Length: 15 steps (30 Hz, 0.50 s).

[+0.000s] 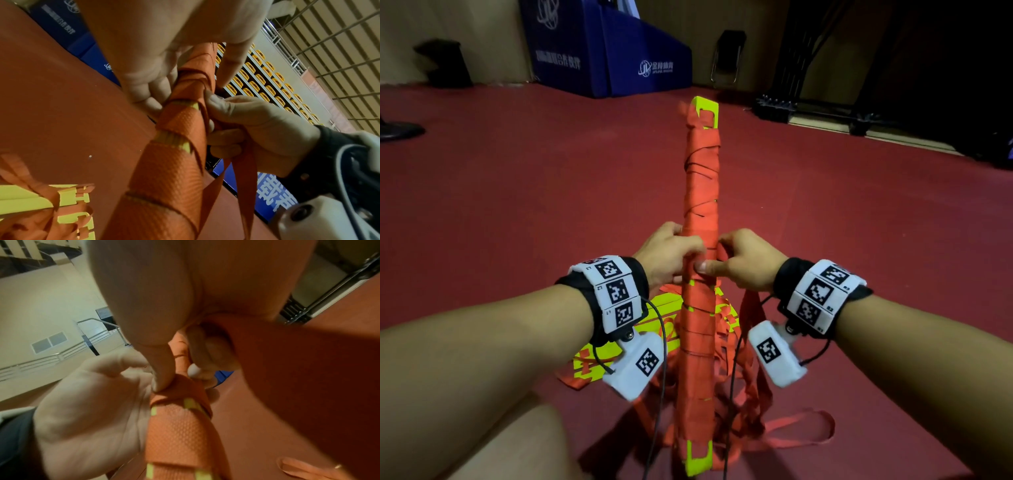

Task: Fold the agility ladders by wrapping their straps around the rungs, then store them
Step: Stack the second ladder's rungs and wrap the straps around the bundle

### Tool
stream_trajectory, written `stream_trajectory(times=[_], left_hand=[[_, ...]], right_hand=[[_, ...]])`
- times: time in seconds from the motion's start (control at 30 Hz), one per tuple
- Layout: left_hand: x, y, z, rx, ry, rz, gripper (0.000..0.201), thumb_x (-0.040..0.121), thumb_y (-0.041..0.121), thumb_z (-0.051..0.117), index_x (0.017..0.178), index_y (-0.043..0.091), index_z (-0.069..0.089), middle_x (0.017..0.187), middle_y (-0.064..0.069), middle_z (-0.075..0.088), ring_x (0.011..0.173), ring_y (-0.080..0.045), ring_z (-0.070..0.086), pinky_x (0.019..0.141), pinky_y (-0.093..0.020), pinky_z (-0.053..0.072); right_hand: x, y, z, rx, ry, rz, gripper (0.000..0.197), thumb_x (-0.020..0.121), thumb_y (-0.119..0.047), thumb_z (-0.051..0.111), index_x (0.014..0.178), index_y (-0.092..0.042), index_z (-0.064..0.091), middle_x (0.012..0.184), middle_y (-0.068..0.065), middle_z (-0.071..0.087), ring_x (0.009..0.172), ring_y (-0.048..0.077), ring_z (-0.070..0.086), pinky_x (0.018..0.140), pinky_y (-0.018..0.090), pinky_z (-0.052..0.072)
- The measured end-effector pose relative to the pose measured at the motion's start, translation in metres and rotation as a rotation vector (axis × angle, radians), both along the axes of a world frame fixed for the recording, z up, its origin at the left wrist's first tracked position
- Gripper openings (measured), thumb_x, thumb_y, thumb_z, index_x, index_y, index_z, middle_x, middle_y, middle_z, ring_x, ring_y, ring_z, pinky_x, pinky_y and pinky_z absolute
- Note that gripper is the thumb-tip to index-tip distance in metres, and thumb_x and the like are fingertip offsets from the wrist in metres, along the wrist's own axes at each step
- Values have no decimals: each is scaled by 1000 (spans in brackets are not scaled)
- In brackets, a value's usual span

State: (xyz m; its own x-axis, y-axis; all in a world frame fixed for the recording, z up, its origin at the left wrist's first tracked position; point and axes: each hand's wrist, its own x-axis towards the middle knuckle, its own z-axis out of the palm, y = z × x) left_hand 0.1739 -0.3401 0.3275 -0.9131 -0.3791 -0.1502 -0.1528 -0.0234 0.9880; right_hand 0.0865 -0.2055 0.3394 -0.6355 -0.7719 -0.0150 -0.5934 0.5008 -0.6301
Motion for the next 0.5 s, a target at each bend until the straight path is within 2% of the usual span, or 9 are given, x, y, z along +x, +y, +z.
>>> stream_trajectory(times=[0.07,0.13,0.2,0.27,0.4,0.5], left_hand=[[1,-3,0,63,34,-32,41,74,-7,66,104,14,47,74,-8,63,53,-17,60,57,-27,50],[1,-9,-3,108,64,-91,45,78,-15,66,107,14,49,71,-5,68,55,-14,64,65,-30,51],[2,-12,-3,142,88,-160,41,84,-21,57,110,10,55,79,-8,71,65,-16,69,70,-30,55],[3,-13,-3,190,114,-211,35,86,-21,55,110,4,61,87,-11,73,73,-16,72,75,-27,59],[7,-10,0,212,112,-269,19,93,-12,51,98,0,66,77,-2,75,71,-7,72,69,-16,56],[9,-8,1,222,106,-291,18,97,-7,49,108,1,61,69,2,72,62,-2,68,61,-13,53]], right_hand=[[-3,2,-2,-77,-59,0,20,88,-30,75,74,-25,63,43,-13,52,38,0,44,47,21,36],[-7,4,-2,-169,-126,0,13,88,-27,75,80,-22,66,50,-9,54,42,7,45,46,23,38],[-10,7,-2,-256,-166,-7,12,89,-26,73,91,-14,70,58,0,55,46,13,45,48,26,39],[-14,10,-3,-335,-232,-6,20,92,-22,70,100,-5,69,61,3,53,46,13,44,48,26,38],[-14,12,-4,-459,-347,42,7,92,-18,69,94,-11,68,64,4,53,46,11,42,44,22,36],[-10,12,-2,-490,-347,37,4,93,-13,67,94,-9,67,65,4,54,46,9,43,45,20,37]])
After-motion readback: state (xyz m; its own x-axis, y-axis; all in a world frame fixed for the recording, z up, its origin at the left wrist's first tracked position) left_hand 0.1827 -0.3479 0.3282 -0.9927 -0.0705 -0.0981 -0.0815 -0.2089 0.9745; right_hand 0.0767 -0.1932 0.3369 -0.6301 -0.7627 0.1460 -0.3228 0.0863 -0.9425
